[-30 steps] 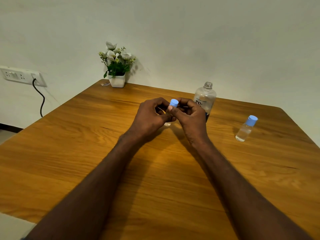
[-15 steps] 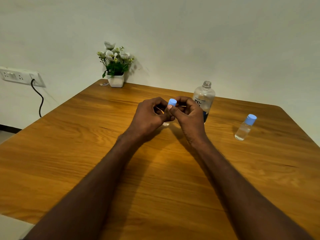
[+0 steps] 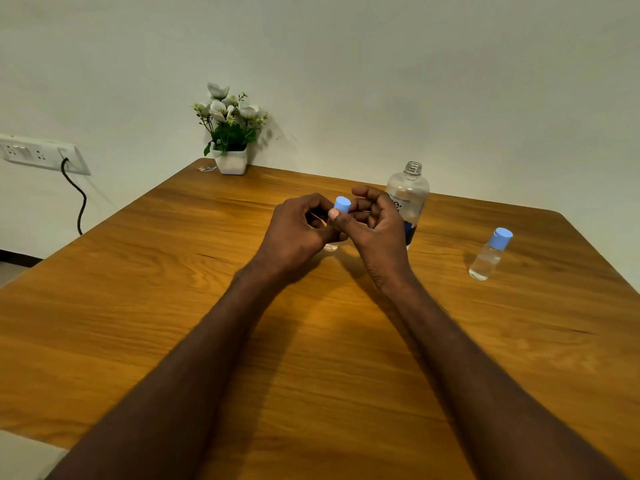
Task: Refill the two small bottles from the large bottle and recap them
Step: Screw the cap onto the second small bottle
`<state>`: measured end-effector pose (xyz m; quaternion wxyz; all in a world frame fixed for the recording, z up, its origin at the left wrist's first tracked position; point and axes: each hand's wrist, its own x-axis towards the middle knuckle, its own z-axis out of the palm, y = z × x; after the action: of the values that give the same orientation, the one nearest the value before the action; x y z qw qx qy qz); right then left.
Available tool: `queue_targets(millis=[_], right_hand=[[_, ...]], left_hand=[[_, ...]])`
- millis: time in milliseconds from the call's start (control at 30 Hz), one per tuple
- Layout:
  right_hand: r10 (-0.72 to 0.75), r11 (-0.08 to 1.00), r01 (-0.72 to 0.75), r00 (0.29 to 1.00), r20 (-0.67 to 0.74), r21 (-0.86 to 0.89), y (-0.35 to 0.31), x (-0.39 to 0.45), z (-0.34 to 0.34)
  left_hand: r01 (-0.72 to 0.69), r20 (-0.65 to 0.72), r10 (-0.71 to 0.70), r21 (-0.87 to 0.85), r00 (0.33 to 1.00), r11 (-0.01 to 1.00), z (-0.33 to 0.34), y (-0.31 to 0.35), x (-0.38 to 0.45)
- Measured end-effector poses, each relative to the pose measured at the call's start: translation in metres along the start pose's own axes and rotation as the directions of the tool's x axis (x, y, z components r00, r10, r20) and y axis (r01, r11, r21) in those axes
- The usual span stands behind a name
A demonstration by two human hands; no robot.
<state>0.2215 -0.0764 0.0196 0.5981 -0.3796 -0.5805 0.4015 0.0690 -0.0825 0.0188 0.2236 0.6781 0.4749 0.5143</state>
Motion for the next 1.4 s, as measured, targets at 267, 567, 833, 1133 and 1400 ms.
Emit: queue_targets(millis=[267,567,833,1133,1400], right_hand=[[0.001,1.0,-0.001,1.0,-0.004,-0.016,0.001,0.0,0.0],[-0.034,0.996,0.032,0.999,-0.029,-0.085,0.002,0.001,0.001],[-0.041,0.997,0.039,0.999,-0.03,-0.061,-0.002,-0.003,0.005],[0.148,0.981,-0.164,0.979,0.142,0.108,-0.002,-0.01,0.013],[0.211,0.958,-0.231,0.969,0.129,0.17,-0.003,-0.011,0.014]], left_hand=[[-0.008,0.003,0.008,-0.013,1.0,1.0,0.001,0.0,-0.001],[0.007,0.003,-0.007,-0.015,1.0,1.0,0.001,0.0,0.0],[0.018,-0.011,-0.019,-0.076,1.0,0.997,-0.004,0.001,0.001],[0.175,-0.207,-0.294,-0.452,0.933,0.875,-0.011,0.007,0.007],[0.281,-0.089,-0.375,-0.51,0.923,0.813,-0.006,0.009,0.007]])
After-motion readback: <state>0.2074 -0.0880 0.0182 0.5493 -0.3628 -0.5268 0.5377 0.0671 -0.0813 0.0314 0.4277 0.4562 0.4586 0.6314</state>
